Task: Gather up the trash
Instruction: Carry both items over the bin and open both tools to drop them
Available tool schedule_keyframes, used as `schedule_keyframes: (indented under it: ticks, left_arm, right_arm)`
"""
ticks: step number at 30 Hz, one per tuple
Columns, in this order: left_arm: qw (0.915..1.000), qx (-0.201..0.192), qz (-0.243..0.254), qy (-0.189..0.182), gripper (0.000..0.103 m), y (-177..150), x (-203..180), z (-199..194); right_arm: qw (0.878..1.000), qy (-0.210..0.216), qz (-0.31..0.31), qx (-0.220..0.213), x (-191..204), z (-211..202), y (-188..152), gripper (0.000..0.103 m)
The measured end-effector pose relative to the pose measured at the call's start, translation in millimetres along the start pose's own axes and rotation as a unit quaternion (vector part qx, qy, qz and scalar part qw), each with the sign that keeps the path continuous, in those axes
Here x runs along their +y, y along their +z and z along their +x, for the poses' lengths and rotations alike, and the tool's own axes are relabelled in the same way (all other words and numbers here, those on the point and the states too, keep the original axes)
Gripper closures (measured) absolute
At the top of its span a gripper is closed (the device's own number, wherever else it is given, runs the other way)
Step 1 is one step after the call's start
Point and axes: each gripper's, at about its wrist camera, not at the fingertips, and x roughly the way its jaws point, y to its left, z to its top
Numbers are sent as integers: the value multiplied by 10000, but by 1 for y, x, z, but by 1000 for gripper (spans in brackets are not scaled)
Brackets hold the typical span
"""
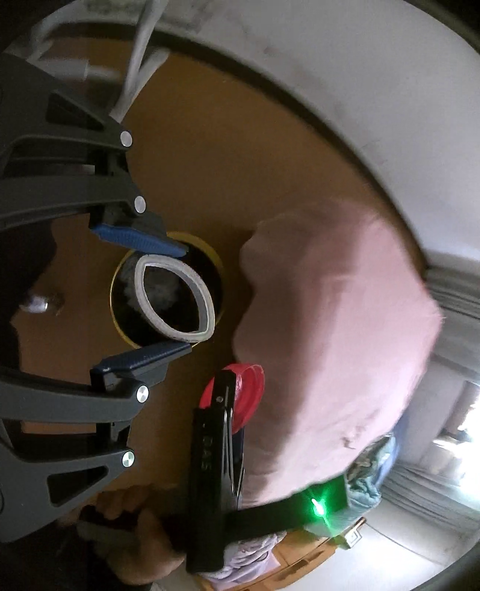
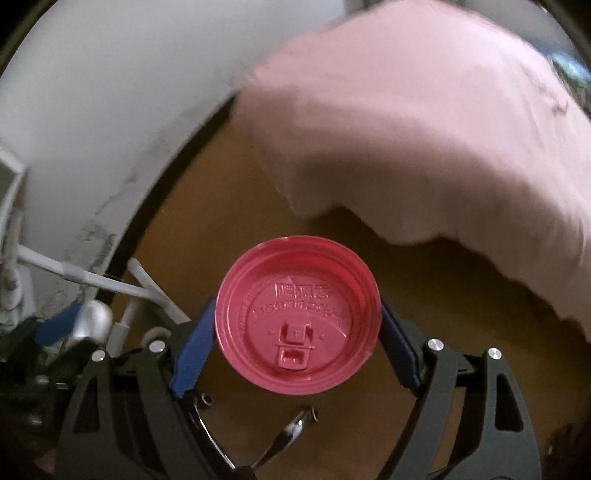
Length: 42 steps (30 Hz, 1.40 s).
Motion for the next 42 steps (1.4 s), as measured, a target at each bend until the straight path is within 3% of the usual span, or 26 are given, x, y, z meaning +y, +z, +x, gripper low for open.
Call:
schedule_keyframes:
  ticks: [7,10,17,20,25,34,39,42]
  left_arm:
    - [9967,732,-339,-62,57,-13,9,105]
    - [9960,710,-508,-199,57,-14,20,110]
    - [9969,709,-334,-27,57,-12,9,117]
    - [9978,611,-254,-75,43,-11,9,111]
    - [9988,458,-160,25,31,-12,5,99]
    - [9995,255,-75,197,25,-11,7,64]
    - [9962,-237,371,753,11,-4,-2,-7]
    - [9907,-714,604,987,9,-2,-5,-87]
  right_arm:
    - [9981,-142,283,525,-29,48,-5,23]
    - [9979,-124,287,570,-29,52,-7,23]
    - [9985,-44,249,481,-24,50,-8,22]
    - [9990,-18,215,398,-25,43,-7,21]
    - [9991,40,208,363,-23,41,-6,20]
    - [9997,7,194,152,-18,27,-3,15]
    - [9976,-555,-263,-319,4,-7,1,15]
    - [9939,-601,-560,-739,29,-42,3,15]
